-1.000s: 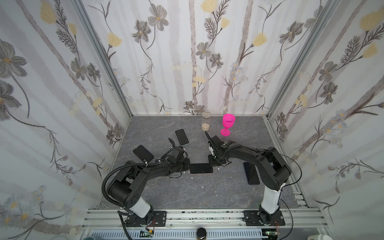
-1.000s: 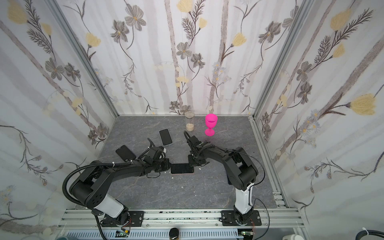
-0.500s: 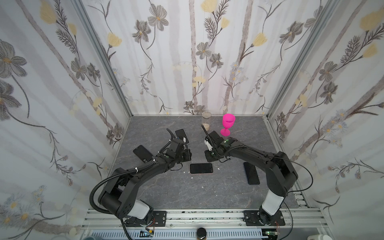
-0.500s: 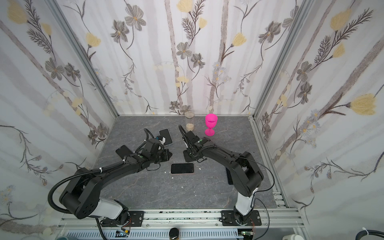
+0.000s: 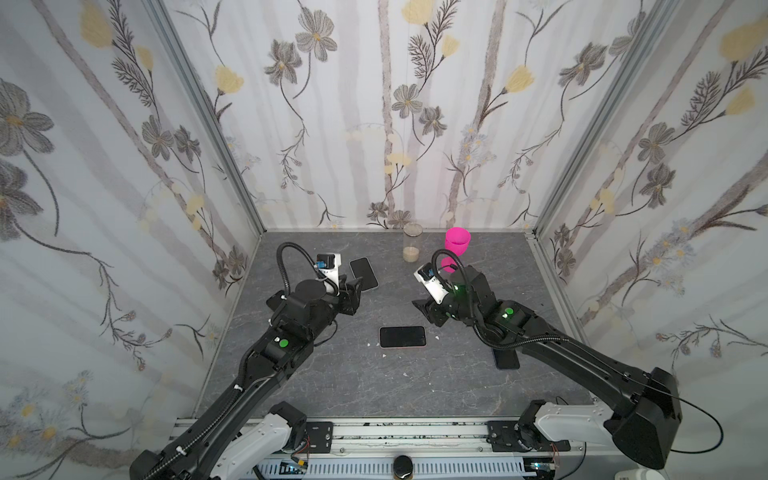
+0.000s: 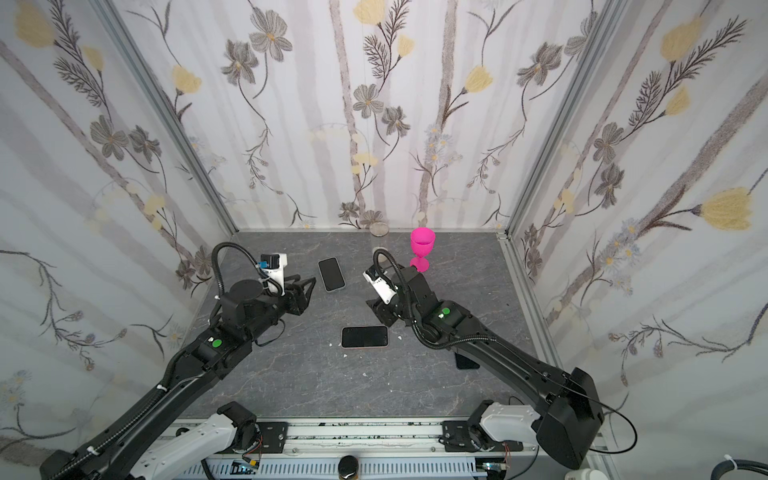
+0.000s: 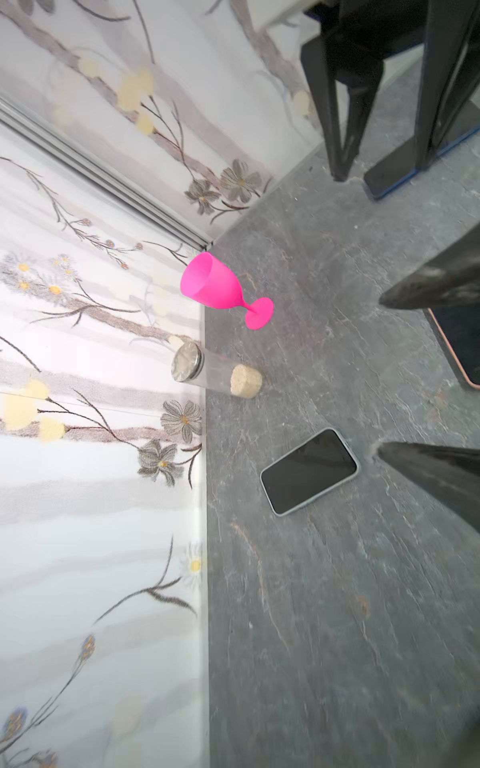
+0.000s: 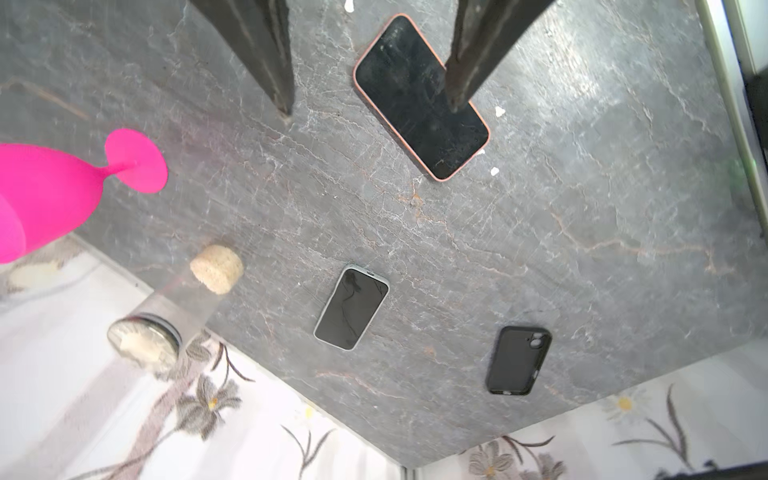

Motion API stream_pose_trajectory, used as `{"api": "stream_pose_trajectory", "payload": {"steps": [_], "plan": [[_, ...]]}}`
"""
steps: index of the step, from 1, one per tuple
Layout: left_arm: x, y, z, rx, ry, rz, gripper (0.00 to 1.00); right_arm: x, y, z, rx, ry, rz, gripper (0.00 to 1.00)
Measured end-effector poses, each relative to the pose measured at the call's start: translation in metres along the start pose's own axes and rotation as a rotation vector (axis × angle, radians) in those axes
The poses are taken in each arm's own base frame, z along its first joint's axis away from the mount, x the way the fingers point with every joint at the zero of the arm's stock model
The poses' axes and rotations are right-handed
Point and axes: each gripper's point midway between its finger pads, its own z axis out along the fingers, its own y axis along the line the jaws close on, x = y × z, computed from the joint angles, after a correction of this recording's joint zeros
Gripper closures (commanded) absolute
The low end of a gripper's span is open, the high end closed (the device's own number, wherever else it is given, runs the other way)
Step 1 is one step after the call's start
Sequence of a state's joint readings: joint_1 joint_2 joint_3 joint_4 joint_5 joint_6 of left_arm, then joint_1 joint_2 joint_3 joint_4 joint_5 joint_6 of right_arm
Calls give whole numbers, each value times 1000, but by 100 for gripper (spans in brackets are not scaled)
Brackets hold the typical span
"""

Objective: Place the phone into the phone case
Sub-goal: 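Open both grippers and lift them off the cased phone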

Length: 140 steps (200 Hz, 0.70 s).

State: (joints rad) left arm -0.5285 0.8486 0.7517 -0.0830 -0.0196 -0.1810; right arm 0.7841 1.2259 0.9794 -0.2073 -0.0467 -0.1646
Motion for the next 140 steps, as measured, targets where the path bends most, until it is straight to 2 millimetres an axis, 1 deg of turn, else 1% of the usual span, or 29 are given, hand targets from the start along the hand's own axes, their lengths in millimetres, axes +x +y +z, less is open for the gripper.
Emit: {"api": "stream_pose_trajectory", "payload": {"steps": [6, 18, 24, 27, 29, 36, 39, 44, 59, 64, 81, 90, 110, 140], "plan": [[7, 3, -4, -4, 2, 30, 37, 6, 4, 0, -14, -7, -45, 26], [20, 7, -9, -6, 8, 89, 30, 20, 14, 1, -62, -12, -145, 14], [28, 9, -11, -8, 14, 114, 27, 33, 22, 3, -101, -5, -214, 12], [31, 10, -12, -8, 17, 127, 26, 35, 24, 4, -108, -4, -227, 11], [35, 11, -12, -8, 22, 139, 26, 39, 26, 4, -118, 2, -244, 8], [46, 13, -14, -7, 32, 168, 23, 54, 33, 7, -153, 16, -306, 7], [48, 14, -14, -7, 32, 175, 21, 55, 34, 7, -158, 13, -319, 6], [57, 16, -15, -5, 44, 192, 18, 69, 39, 10, -183, 31, -358, 5], [80, 18, -16, 15, 75, 234, 9, 88, 43, 18, -216, 78, -421, 0], [86, 19, -16, 17, 81, 242, 8, 91, 43, 20, -221, 88, -432, 0], [98, 20, -15, 28, 96, 267, 4, 101, 46, 28, -250, 125, -480, 0], [101, 21, -15, 27, 104, 278, 3, 101, 47, 32, -265, 133, -499, 0], [104, 22, -13, 21, 113, 288, 2, 101, 49, 41, -296, 151, -533, 0], [105, 25, -11, 4, 119, 291, 0, 111, 52, 55, -349, 218, -558, 0]]}}
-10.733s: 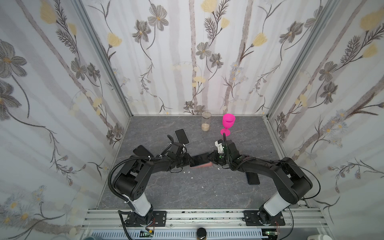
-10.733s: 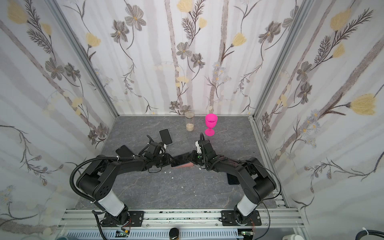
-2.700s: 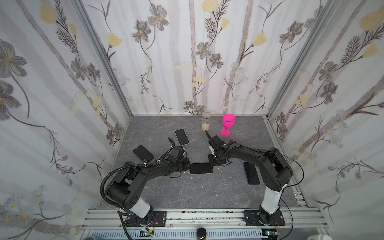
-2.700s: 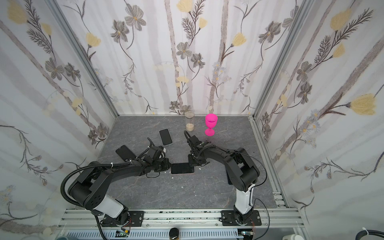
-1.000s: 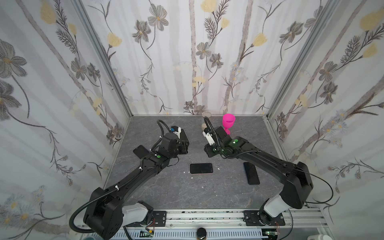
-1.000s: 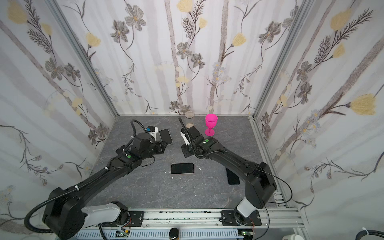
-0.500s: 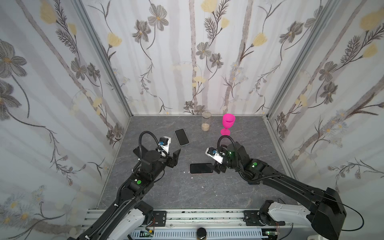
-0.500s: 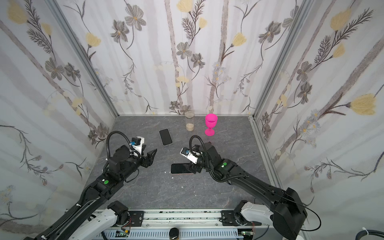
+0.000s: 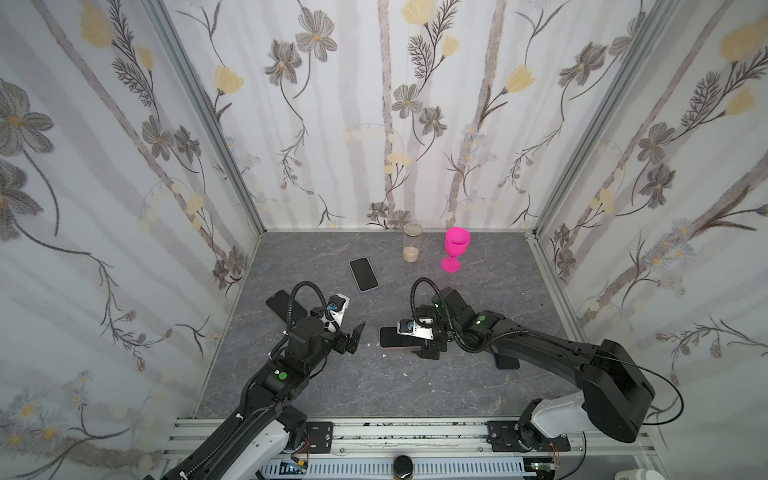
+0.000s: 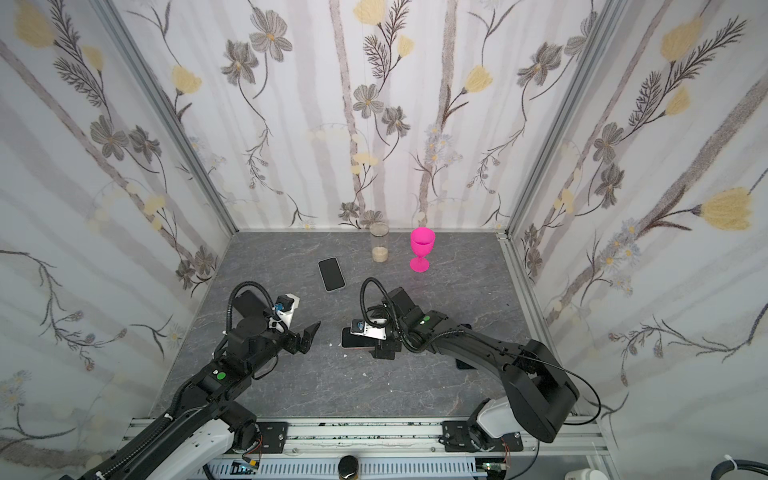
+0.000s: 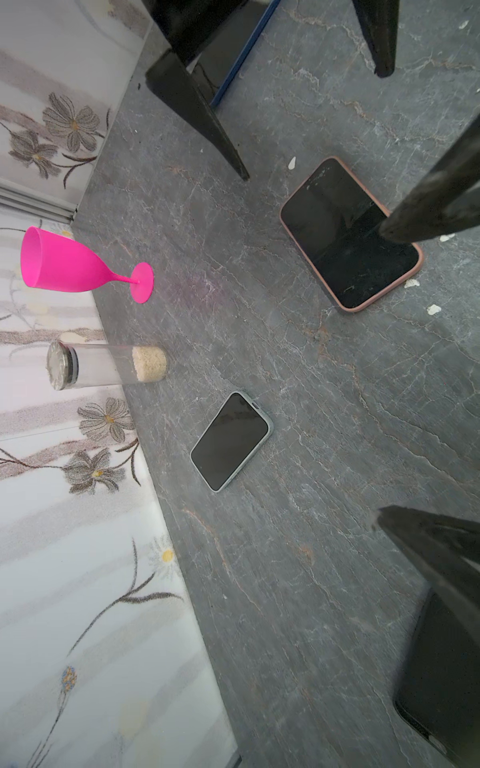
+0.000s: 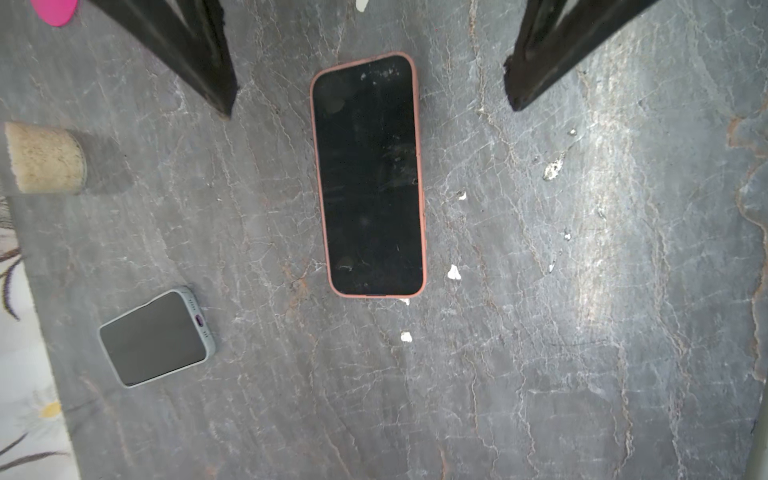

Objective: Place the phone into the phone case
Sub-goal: 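Open both grippers and lift them off the cased phone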

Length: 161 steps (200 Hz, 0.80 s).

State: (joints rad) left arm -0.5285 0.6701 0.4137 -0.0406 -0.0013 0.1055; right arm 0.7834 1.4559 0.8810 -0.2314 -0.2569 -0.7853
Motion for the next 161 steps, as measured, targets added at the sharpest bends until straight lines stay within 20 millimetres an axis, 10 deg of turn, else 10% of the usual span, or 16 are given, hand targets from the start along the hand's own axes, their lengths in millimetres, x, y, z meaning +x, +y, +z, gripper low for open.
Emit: {"api": "stream_pose_trajectory", "payload": {"steps": [161], "plan": [[3, 4, 0, -25, 2, -4, 0, 31, -16, 67, -202, 206, 17, 1]]}}
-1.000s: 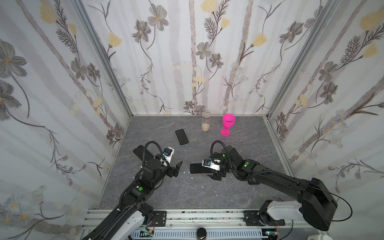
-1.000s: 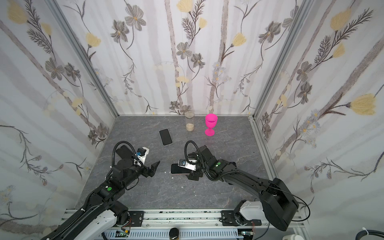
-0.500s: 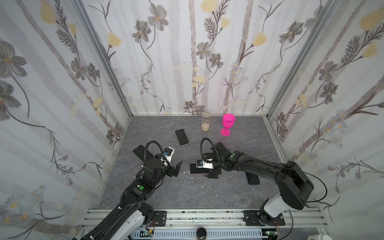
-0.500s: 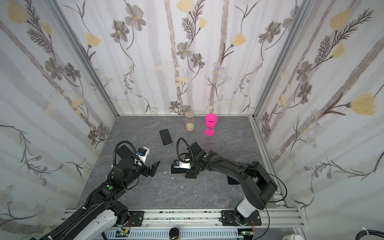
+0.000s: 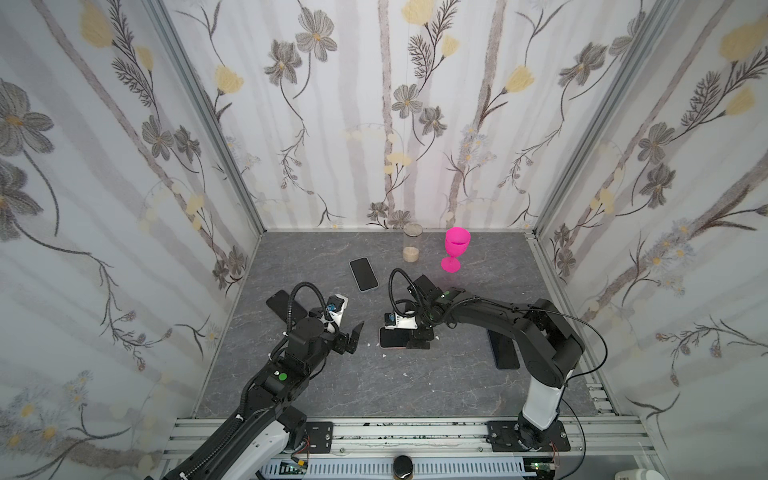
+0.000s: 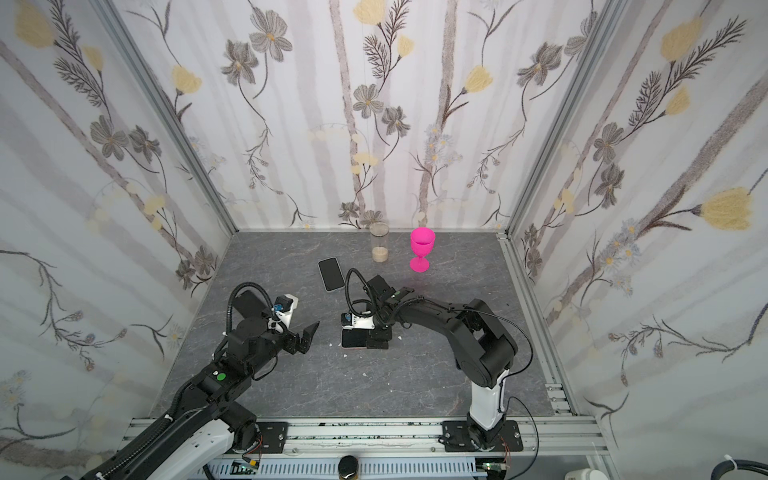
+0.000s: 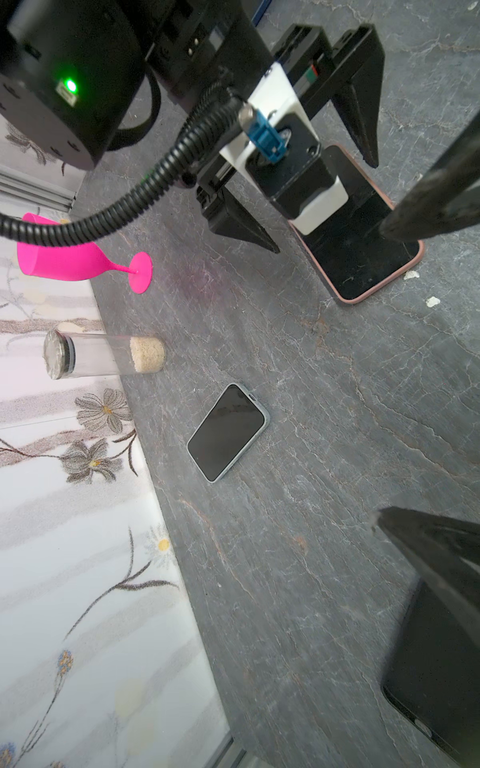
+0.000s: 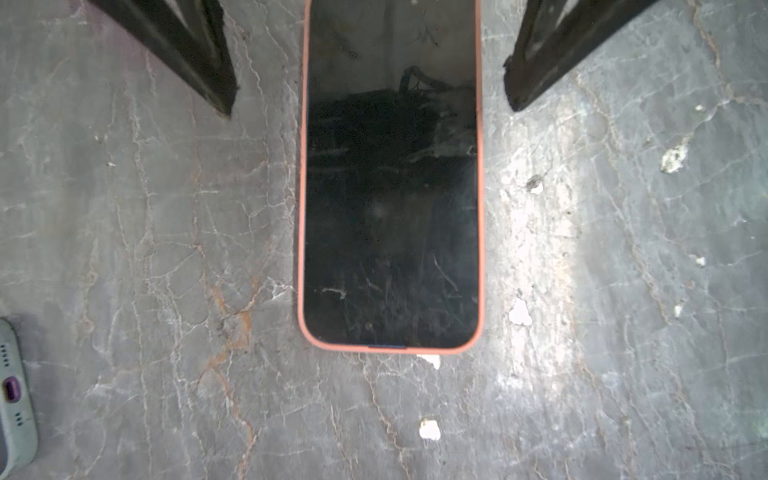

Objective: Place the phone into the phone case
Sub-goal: 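Open both grippers and lift them off the cased phone, then grasp the cased phone's near end with the right gripper while the left stays raised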

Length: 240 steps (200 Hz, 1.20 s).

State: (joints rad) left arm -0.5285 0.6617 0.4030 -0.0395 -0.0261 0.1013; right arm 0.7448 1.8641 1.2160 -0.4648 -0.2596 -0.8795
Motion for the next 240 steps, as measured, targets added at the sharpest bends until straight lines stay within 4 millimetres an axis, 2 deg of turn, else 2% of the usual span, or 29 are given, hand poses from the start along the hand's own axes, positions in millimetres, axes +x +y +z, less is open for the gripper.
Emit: {"api": "stream_pose_trajectory", "payload": {"steps": [102, 203, 240], "plan": [[1, 0, 1, 0, 2, 0, 0, 7, 4, 10, -73, 56, 24, 6], [3, 1, 2, -4, 7, -3, 0, 8, 4, 9, -79, 69, 45, 9], [3, 1, 2, -8, 7, -4, 0, 12, 5, 14, -86, 82, 68, 14]]}}
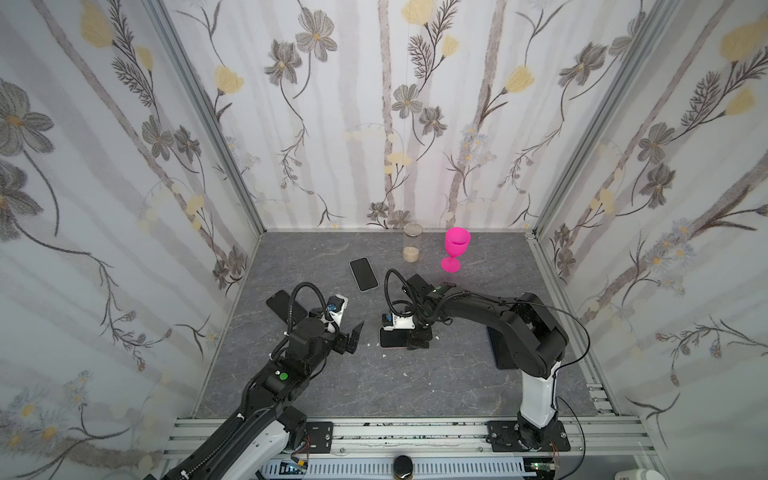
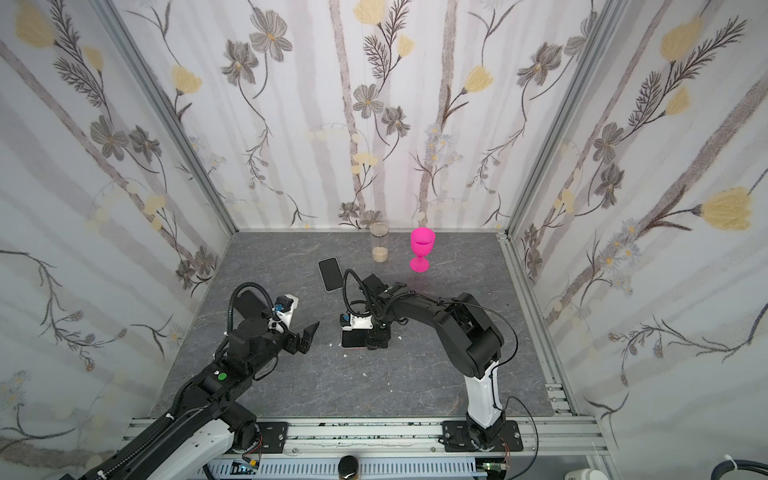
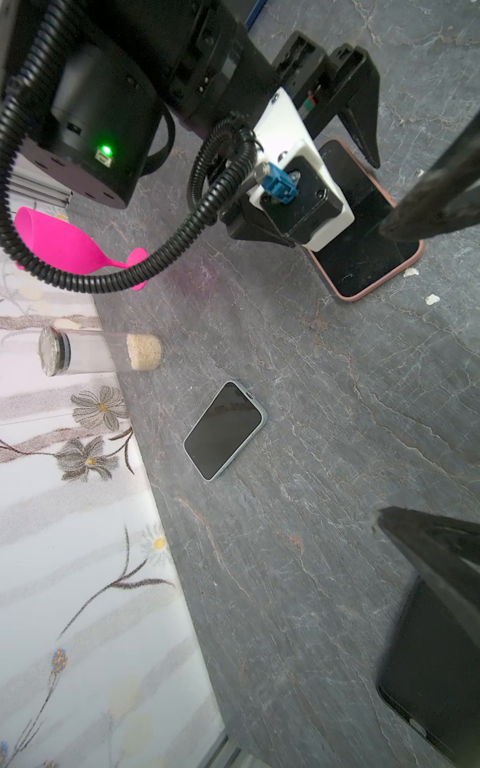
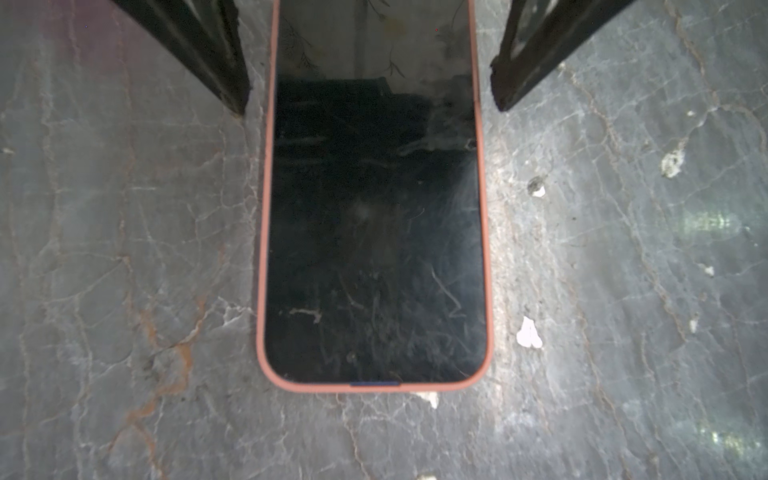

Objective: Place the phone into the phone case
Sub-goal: 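Grasp the cased phone's near end with the right gripper while the left stays raised, then carry the pink-cased phone farther away and set it down beside the pink goblet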

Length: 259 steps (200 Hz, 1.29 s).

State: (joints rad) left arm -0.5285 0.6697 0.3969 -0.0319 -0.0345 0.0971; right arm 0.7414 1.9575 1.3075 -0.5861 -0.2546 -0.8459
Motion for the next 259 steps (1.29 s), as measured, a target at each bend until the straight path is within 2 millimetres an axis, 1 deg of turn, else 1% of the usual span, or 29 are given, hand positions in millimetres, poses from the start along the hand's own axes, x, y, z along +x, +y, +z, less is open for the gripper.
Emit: {"api": "stream_pose_trajectory", "payload": {"steps": [46, 65, 125, 159, 173, 206, 226, 231, 259], "plan": [[-1, 1, 0, -7, -3, 0, 0, 5, -1, 4, 14, 16, 35, 16], [-1, 2, 0, -12, -4, 0, 0, 6, -1, 4, 20, 16, 46, 20], [-1, 3, 0, -15, -6, 0, 0, 10, 0, 4, 45, 33, 95, 19], [-2, 3, 0, -19, -10, -1, 0, 12, -4, 4, 67, 41, 161, 21], [-2, 4, 0, -25, -10, -1, 0, 15, -11, 2, 84, 34, 211, 23], [-2, 6, 0, -37, -11, -4, 0, 33, -42, -6, 161, 18, 368, 31], [-3, 8, -1, -44, -13, -5, 0, 44, -60, -12, 223, 18, 463, 32], [-3, 8, -1, -44, -14, -6, 0, 45, -62, -12, 226, 14, 477, 32], [-4, 9, -1, -51, -18, -9, 0, 66, -86, -20, 297, 18, 626, 32]]}}
